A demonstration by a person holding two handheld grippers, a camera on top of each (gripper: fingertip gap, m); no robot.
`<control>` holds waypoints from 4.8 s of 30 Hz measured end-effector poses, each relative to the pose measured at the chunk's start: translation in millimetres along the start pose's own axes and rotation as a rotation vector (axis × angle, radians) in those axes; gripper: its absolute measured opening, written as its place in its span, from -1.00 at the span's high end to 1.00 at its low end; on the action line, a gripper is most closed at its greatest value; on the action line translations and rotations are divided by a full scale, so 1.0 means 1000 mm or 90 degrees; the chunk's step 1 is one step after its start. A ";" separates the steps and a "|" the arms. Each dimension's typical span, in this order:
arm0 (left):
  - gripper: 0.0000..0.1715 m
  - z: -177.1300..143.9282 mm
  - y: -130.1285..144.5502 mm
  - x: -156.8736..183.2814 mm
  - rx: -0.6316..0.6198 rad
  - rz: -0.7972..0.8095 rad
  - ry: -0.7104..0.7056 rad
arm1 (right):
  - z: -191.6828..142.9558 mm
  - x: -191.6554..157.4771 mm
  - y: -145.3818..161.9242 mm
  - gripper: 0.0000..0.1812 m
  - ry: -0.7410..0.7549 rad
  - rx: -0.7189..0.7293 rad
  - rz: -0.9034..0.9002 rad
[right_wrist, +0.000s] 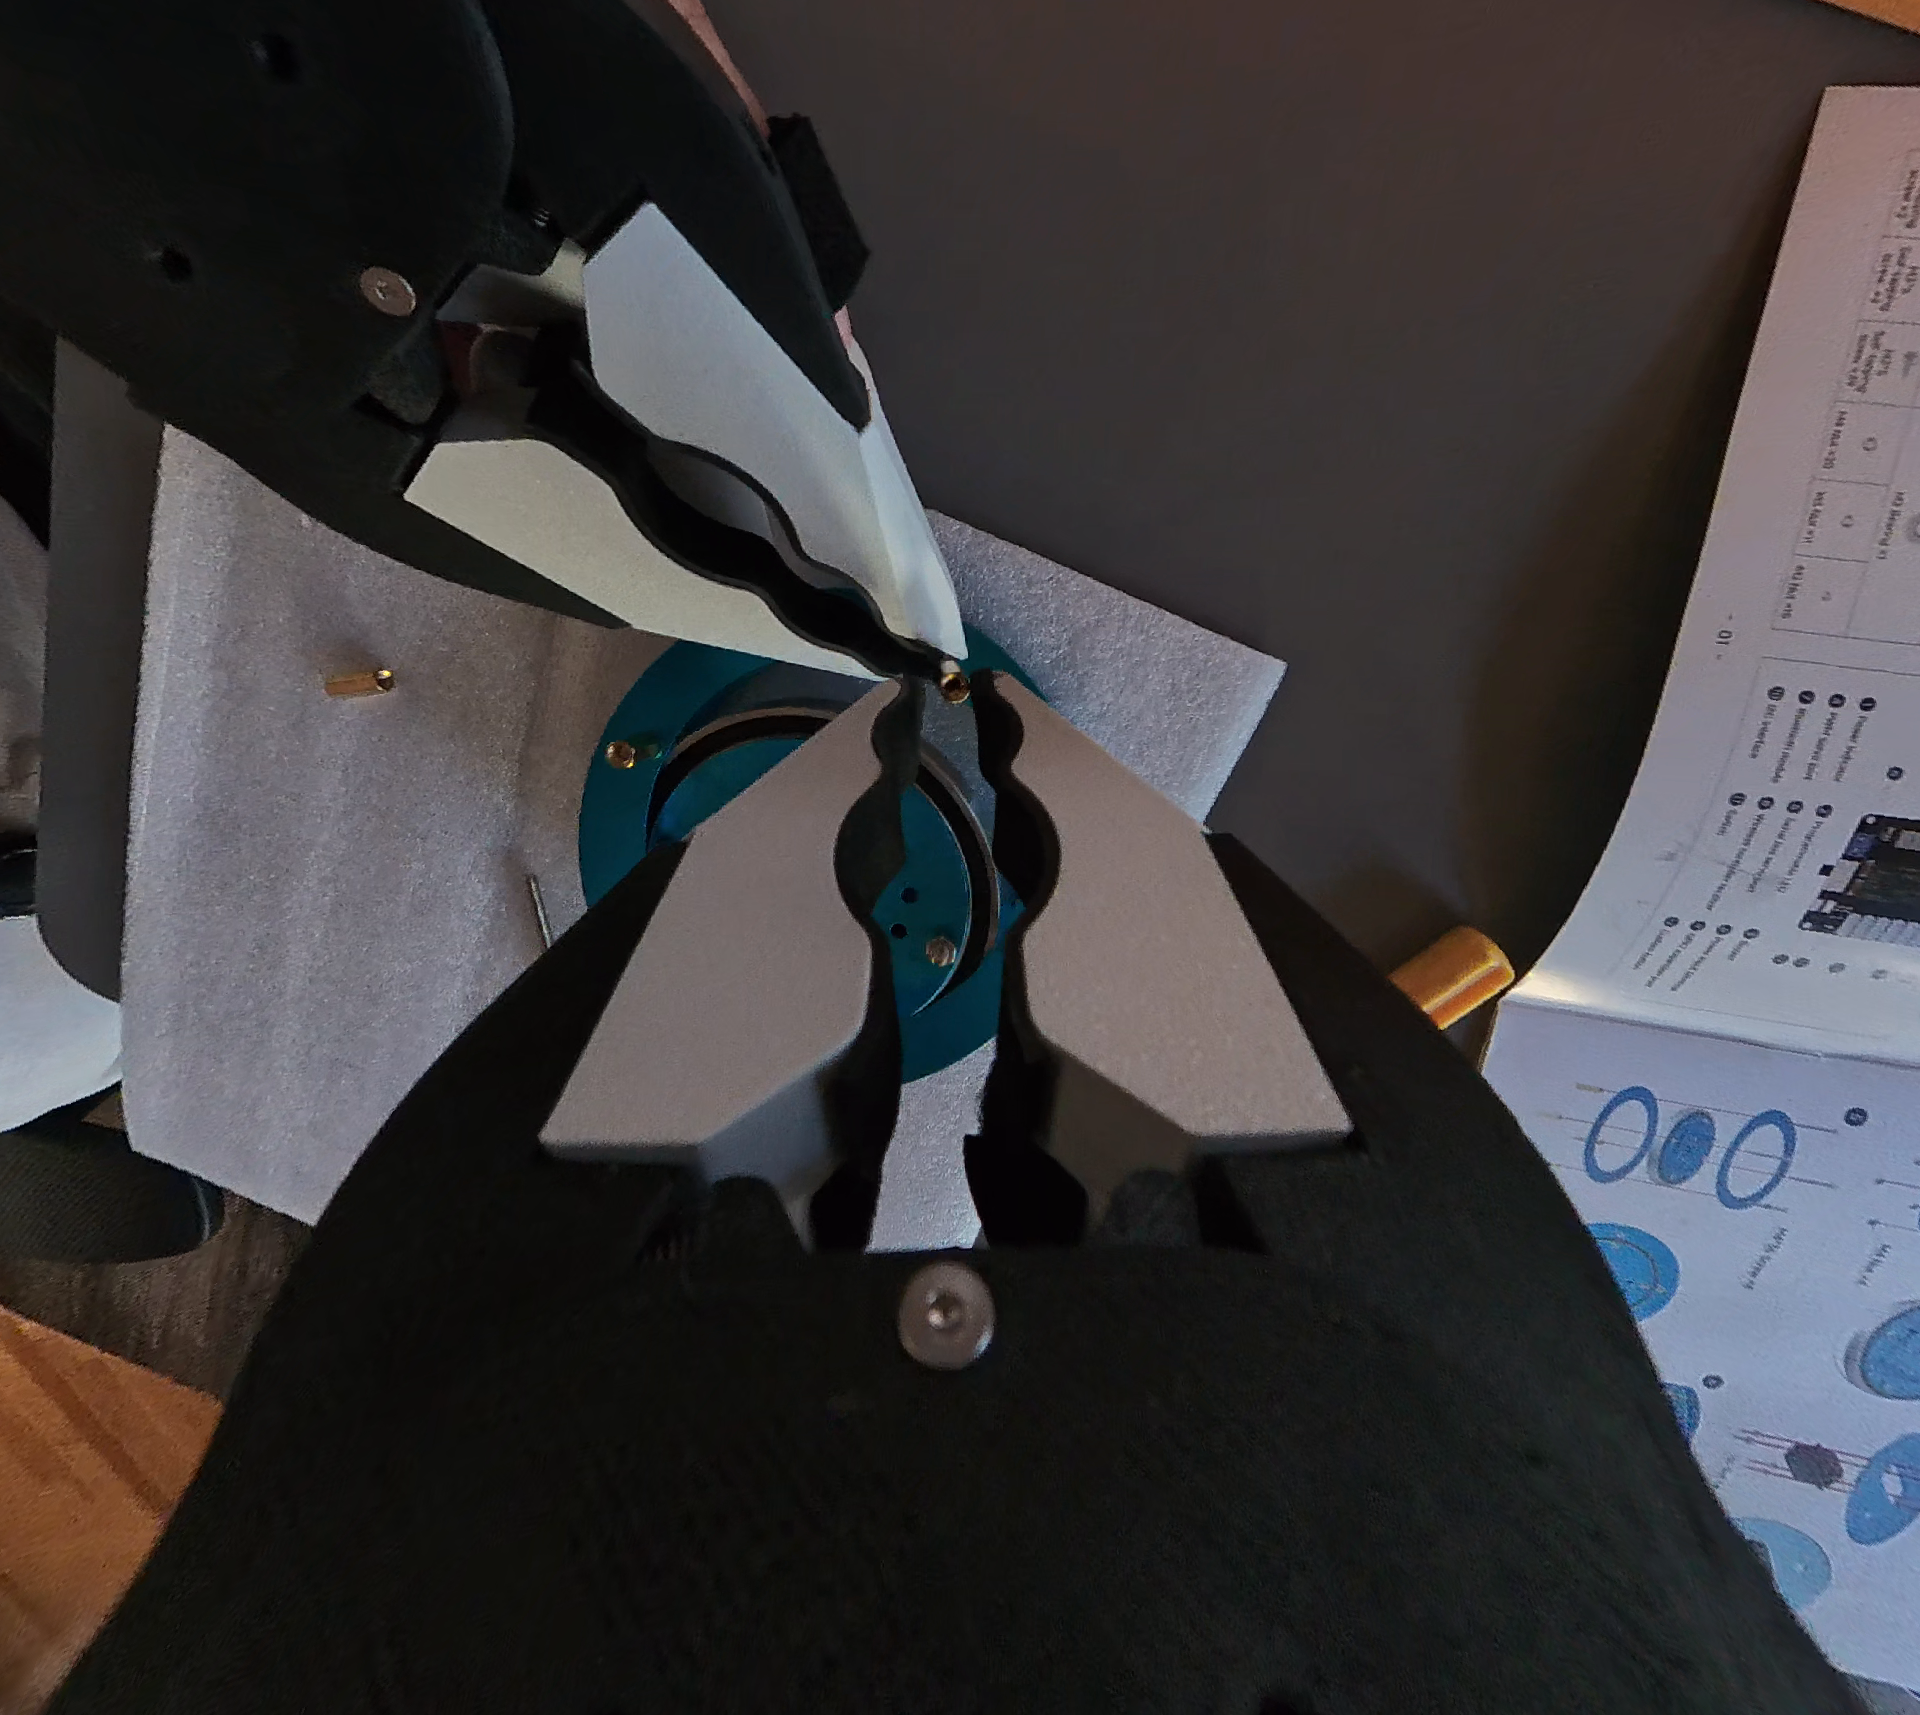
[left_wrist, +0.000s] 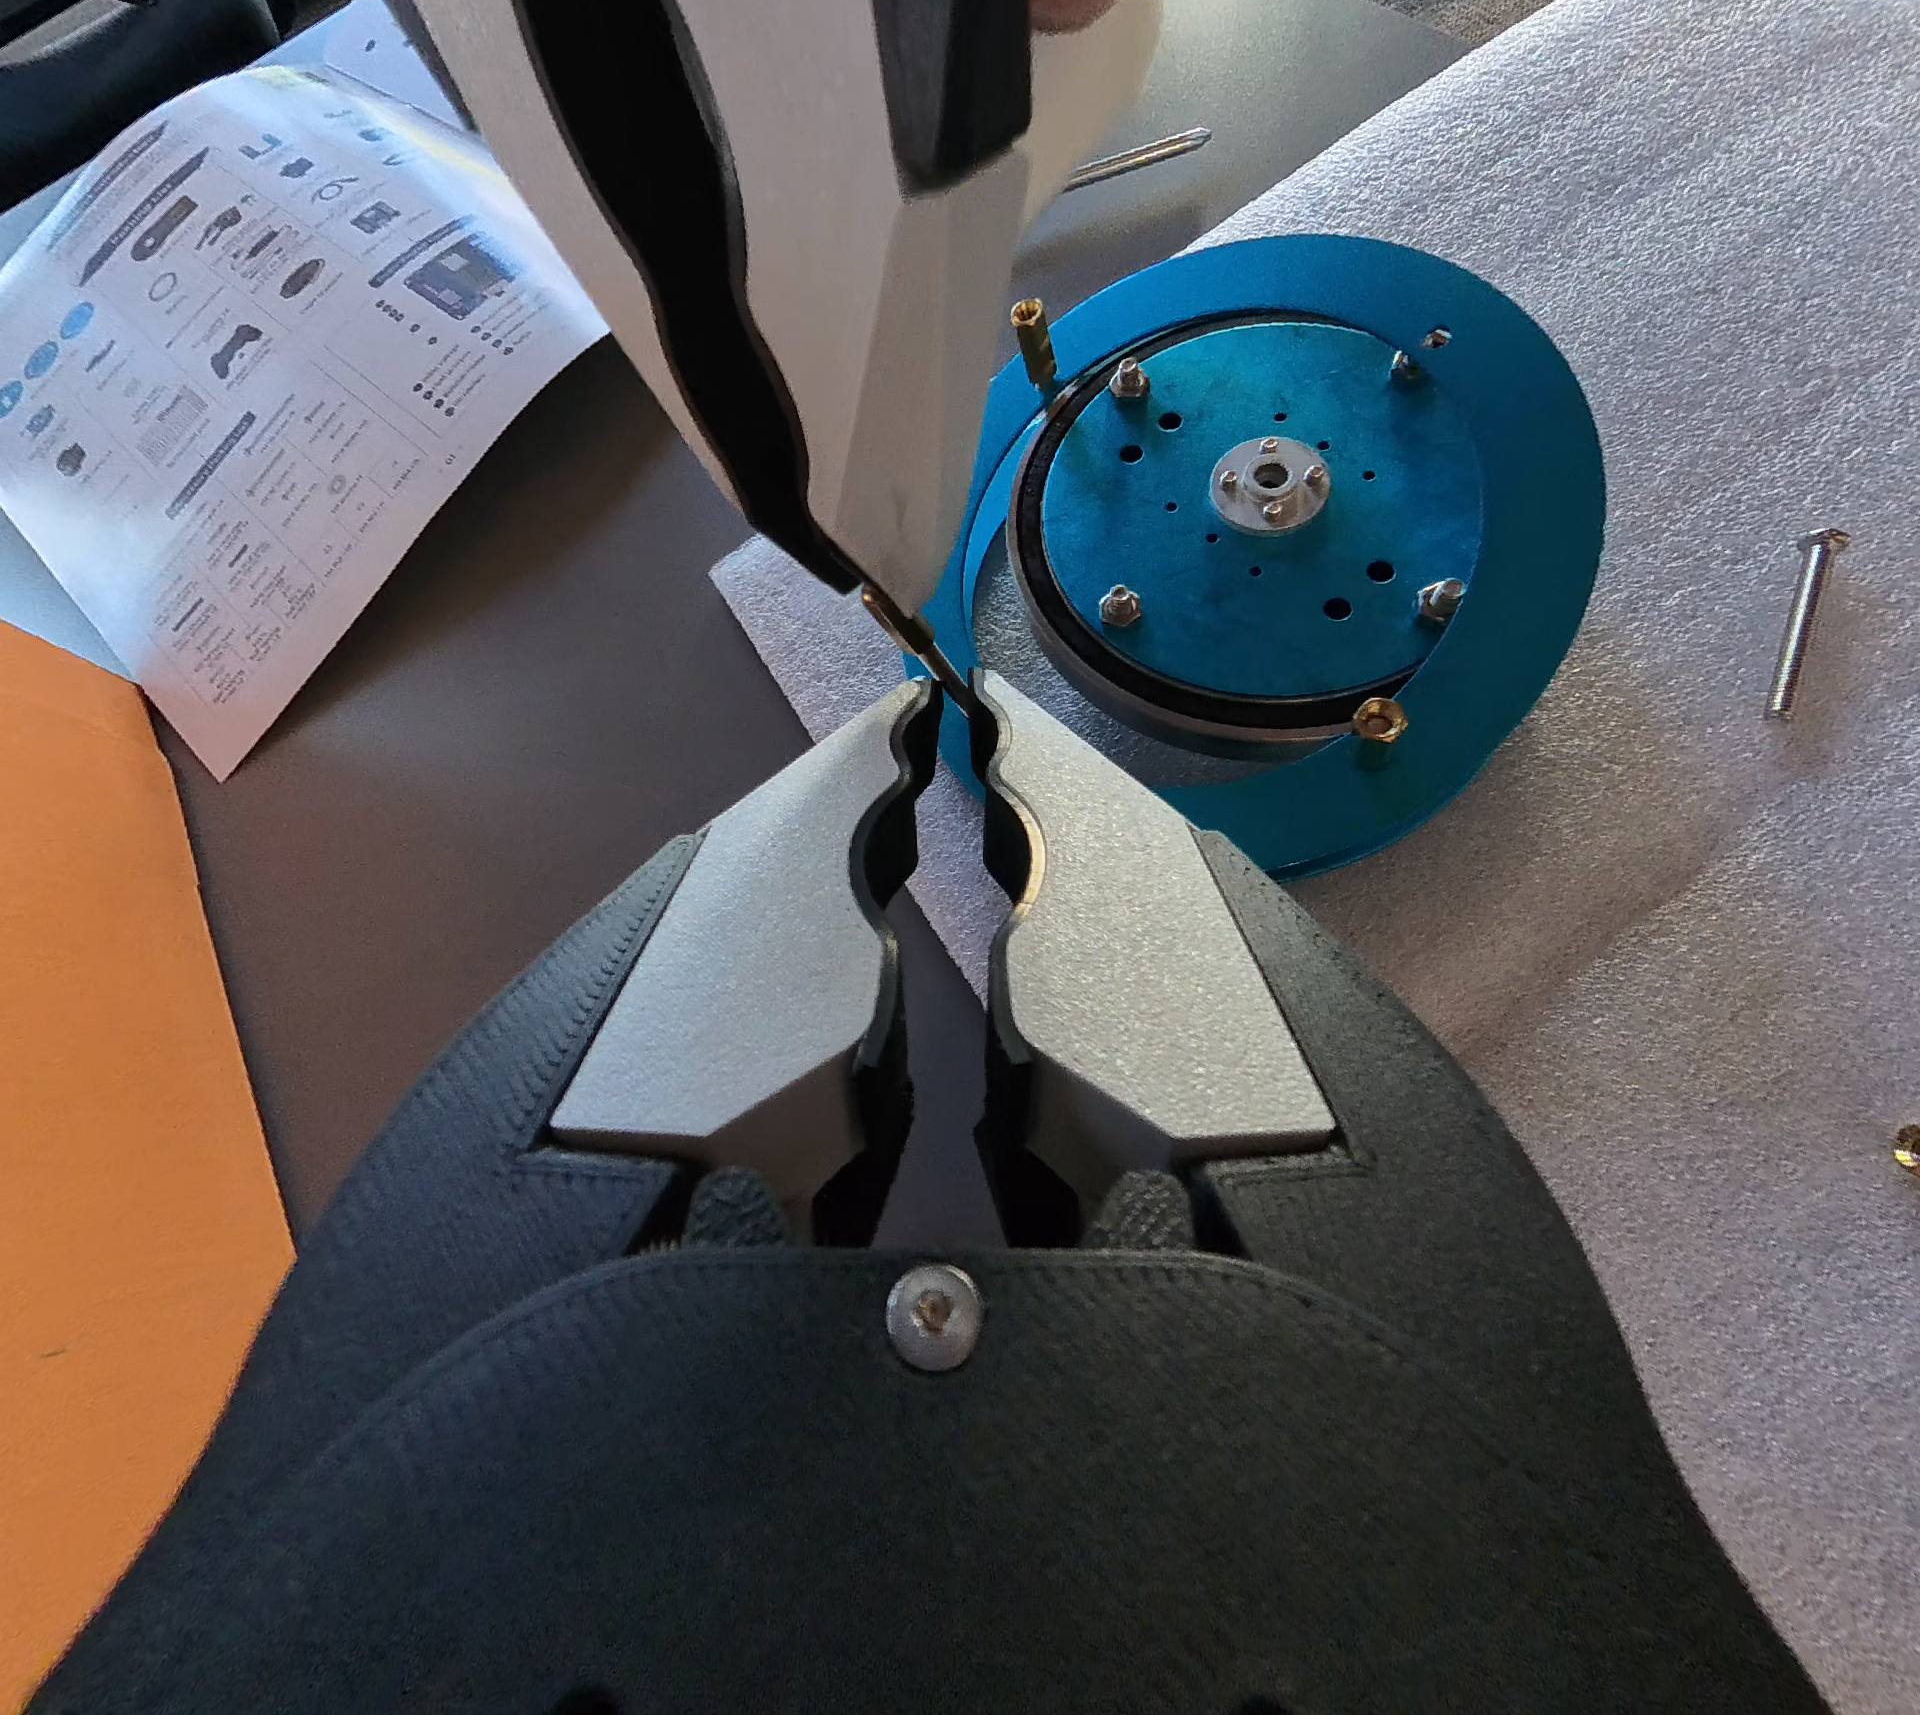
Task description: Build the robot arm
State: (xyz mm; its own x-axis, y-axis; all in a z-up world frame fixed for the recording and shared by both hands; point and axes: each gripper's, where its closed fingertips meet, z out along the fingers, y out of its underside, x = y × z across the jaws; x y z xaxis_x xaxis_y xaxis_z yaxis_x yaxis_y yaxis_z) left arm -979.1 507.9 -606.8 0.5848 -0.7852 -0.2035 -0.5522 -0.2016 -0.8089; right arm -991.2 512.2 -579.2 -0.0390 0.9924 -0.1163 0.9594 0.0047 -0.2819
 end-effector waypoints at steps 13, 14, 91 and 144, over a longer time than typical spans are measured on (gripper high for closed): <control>0.91 -0.005 0.000 -0.005 0.012 -0.035 0.003 | 0.006 0.000 0.003 0.93 -0.003 -0.044 0.027; 0.91 -0.007 0.000 -0.006 0.015 -0.043 0.002 | 0.007 0.001 0.003 0.93 -0.002 -0.045 0.026; 0.97 0.004 -0.001 0.002 -0.006 -0.083 0.092 | 0.007 0.002 0.008 0.95 0.037 -0.041 -0.115; 0.85 -0.018 -0.012 -0.021 0.075 -0.131 0.054 | 0.014 -0.010 0.002 0.66 -0.038 0.230 -0.064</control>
State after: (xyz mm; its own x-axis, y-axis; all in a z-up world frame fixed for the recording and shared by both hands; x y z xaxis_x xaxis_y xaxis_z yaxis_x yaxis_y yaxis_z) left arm -995.5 515.9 -583.0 0.6236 -0.7816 0.0153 -0.3507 -0.2972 -0.8881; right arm -992.4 501.0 -591.9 -0.1542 0.9802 -0.1242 0.7904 0.0470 -0.6107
